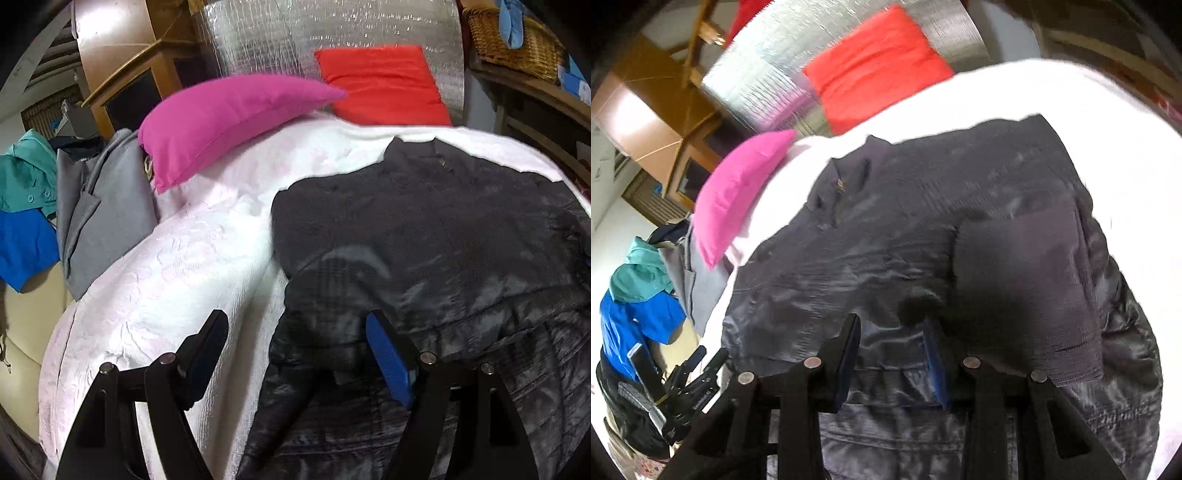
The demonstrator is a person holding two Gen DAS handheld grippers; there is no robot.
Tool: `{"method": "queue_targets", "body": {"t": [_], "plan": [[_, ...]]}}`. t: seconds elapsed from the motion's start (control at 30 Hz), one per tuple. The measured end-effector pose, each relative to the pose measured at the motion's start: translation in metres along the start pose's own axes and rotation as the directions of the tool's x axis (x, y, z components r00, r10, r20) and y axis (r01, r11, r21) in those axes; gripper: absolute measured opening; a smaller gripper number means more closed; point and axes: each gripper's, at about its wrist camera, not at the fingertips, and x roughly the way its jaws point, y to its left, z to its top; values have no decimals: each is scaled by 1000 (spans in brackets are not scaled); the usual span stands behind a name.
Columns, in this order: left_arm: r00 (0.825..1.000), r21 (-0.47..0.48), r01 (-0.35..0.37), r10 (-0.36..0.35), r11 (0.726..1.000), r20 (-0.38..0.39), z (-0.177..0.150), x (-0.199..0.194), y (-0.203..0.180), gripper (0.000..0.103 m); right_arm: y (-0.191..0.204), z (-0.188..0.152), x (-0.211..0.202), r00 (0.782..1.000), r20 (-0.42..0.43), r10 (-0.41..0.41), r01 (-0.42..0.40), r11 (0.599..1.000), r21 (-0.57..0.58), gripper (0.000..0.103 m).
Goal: Fold large clothes
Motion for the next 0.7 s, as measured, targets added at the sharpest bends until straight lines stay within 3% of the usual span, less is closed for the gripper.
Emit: {"method": "queue_targets", "body": {"t": [0.13,0.33,0.7], "plan": [[997,14,32,-31,999,-76,-6,18,-4,79,3,-3,8,1000,-20,7,-7,1000,-18,38],[997,-19,55,-56,998,-48,-6,2,11,79,-1,-7,-26,996,57,70,-69,998,-15,41],[999,-86,29,-31,996,-22,-29,-33,44,79,-54,-28,-90,988,141,64,-73,995,64,57]]}}
